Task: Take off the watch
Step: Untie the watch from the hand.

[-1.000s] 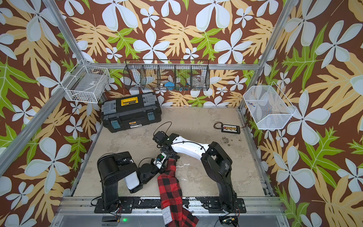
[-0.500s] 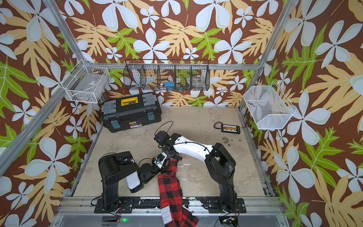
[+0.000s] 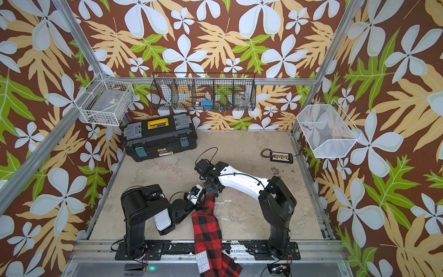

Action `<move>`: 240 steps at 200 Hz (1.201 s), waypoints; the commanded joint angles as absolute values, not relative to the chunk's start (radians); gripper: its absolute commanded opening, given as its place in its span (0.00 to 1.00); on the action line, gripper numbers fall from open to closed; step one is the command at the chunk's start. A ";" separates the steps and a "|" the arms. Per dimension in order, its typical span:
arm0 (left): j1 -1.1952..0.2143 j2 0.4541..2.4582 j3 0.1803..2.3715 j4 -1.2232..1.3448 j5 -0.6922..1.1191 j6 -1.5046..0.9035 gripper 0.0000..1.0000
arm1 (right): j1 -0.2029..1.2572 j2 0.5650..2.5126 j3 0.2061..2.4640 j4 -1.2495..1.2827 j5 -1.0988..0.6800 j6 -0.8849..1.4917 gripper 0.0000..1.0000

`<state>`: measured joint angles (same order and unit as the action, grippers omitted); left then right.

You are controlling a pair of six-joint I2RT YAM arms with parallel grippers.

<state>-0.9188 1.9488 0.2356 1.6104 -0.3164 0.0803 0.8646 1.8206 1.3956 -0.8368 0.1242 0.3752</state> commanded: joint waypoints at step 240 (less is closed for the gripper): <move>-0.914 1.944 0.214 1.872 -0.223 0.069 0.00 | 0.751 1.621 1.001 -0.151 -0.306 -0.436 0.46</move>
<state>-0.9146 1.9511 0.2138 1.6184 -0.2375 0.0723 0.7502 1.6070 0.9916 -0.1642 -0.2817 -0.4042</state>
